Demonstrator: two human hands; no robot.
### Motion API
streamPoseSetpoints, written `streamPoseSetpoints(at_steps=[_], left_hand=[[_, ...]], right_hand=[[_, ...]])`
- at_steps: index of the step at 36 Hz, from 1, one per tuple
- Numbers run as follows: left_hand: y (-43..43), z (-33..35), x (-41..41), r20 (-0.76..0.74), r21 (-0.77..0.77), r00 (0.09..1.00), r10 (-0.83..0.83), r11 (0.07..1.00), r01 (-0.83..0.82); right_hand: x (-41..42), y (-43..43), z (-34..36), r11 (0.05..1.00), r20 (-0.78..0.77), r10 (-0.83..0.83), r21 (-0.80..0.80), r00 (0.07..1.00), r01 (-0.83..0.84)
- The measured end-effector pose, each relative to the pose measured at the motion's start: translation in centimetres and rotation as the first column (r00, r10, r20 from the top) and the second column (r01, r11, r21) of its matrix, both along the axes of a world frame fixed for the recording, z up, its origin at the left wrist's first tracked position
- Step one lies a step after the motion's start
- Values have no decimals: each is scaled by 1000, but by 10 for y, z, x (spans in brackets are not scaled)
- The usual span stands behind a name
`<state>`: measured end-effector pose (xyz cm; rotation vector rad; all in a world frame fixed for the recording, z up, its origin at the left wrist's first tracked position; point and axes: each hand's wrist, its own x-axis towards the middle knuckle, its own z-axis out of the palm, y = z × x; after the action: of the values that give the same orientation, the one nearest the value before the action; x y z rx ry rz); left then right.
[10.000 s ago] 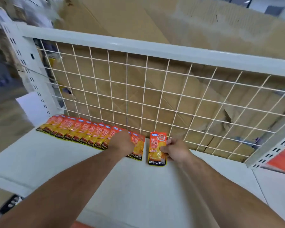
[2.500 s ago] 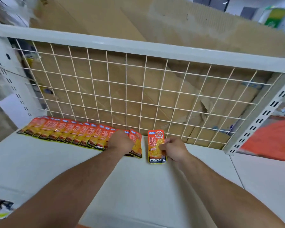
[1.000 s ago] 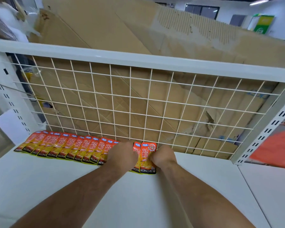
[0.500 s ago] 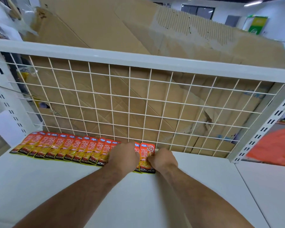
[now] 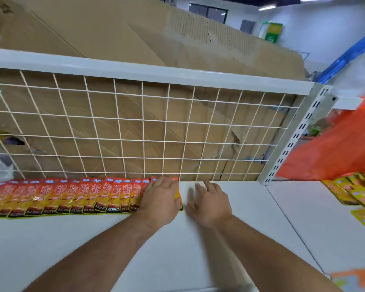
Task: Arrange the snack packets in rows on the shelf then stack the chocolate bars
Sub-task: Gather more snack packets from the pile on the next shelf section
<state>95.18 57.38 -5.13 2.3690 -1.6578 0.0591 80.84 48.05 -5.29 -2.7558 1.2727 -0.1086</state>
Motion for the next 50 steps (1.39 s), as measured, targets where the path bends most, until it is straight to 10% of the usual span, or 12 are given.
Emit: streamPoseSetpoints(at_steps=[50], left_hand=[[-175, 9, -418, -87, 150, 925, -369, 913, 378]], right_hand=[[-470, -117, 15, 860, 146, -492, 234, 858, 453]])
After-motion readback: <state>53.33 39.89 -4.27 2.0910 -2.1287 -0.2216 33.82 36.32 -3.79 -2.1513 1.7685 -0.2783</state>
